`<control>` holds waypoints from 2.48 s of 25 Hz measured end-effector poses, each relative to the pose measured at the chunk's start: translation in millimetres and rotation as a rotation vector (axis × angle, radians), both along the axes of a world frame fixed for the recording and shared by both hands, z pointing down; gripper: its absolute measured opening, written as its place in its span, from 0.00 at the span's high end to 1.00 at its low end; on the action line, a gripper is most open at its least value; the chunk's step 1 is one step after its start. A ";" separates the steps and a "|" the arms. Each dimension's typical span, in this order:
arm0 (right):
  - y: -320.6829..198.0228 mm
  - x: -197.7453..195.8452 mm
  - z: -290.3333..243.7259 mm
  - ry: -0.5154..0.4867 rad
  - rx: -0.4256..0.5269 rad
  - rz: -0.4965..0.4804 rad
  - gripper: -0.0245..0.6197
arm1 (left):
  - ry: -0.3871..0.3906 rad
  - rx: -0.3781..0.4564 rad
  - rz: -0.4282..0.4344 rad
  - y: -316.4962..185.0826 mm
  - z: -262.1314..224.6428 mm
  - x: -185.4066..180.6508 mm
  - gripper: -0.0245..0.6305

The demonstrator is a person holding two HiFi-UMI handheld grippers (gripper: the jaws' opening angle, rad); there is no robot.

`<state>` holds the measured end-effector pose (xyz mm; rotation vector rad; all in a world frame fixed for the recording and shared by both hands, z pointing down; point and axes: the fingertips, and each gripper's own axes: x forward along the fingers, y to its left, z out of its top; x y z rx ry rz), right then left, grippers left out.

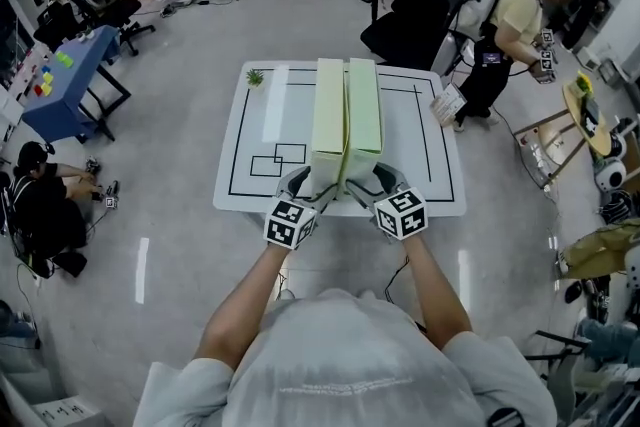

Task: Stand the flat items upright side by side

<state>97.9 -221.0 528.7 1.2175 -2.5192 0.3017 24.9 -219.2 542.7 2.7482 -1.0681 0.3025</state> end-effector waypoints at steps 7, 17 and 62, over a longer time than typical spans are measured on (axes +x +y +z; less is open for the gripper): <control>1.6 -2.5 -1.2 0.025 -0.001 -0.002 0.45 | -0.003 -0.010 -0.009 -0.9 -1.5 -8.9 0.47; 19.0 35.4 -22.7 -0.025 0.036 0.019 0.45 | 0.045 -0.001 0.002 8.3 -10.5 -61.7 0.47; 9.9 51.0 -268.0 0.193 0.490 0.132 0.92 | -0.129 0.483 -0.010 -10.2 -269.8 -82.4 0.93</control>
